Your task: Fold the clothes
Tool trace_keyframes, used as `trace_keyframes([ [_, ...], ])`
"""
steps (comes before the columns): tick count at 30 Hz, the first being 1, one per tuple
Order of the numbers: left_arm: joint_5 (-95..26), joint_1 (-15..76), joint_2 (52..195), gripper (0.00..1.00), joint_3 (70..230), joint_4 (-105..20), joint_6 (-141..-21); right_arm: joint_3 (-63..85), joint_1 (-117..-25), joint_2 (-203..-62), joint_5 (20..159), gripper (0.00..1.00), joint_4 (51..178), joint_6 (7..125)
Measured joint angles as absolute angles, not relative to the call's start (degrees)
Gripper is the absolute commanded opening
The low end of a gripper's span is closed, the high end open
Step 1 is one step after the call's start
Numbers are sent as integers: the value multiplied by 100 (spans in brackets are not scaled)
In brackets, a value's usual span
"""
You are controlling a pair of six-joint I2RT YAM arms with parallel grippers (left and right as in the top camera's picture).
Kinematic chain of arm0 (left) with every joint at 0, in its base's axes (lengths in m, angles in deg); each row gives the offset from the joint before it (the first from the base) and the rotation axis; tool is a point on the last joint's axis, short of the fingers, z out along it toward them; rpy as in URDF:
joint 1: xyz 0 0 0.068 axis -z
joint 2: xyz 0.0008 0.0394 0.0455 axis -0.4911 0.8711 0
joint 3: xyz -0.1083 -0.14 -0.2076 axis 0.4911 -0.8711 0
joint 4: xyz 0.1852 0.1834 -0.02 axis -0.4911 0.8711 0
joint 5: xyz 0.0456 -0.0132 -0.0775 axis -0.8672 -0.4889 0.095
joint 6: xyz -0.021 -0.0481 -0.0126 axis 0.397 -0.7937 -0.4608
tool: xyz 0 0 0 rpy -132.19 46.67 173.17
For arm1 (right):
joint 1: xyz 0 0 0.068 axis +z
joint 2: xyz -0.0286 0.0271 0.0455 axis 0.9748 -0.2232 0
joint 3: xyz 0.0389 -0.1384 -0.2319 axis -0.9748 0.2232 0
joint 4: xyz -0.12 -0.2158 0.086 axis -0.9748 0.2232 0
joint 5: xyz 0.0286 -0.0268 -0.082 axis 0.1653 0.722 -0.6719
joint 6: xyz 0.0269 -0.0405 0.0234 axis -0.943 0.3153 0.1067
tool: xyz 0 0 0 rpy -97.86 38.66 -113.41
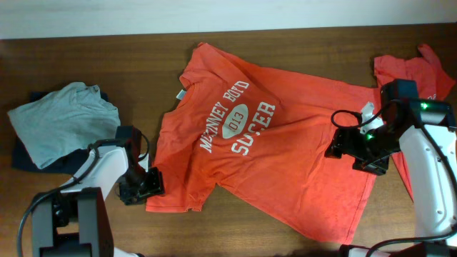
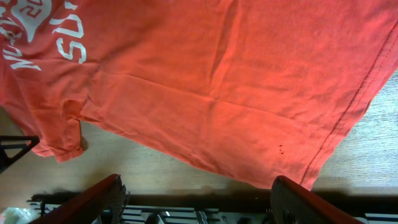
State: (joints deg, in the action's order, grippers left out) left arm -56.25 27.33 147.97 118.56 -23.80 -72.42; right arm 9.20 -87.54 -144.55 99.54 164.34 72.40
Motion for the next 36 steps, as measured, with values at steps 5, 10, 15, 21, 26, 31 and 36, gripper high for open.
trace_keyframes([
  [5, -5551, 2706, 14895, 0, 11931, -2397, -7264, 920, -8754, -14453, 9954, 80, 16384, 7236],
  [10, -5312, 2708, 15127, 1, 12278, -1661, -7146, 920, -8754, -14455, 9954, 83, 16358, 7233],
  [15, -5518, 2702, 14974, 0, 13828, -262, -7043, 1016, -8754, -14455, 9882, 86, 16351, 6851],
  [21, -5736, 2372, 14147, 1, 14442, 501, -7021, 1849, -8754, -14455, 9843, 71, 16065, 6377],
  [26, -5946, 2118, 13990, 0, 14449, 597, -7019, 2699, -8870, -14468, 9550, 4, 14561, 5706],
  [31, -6001, 2096, 13988, 0, 14449, 580, -7017, 2935, -9093, -14665, 9399, 4, 12540, 5397],
  [36, -6027, 2096, 13986, 0, 14449, 689, -7019, 2946, -9095, -15419, 9364, 7, 11191, 5183],
])
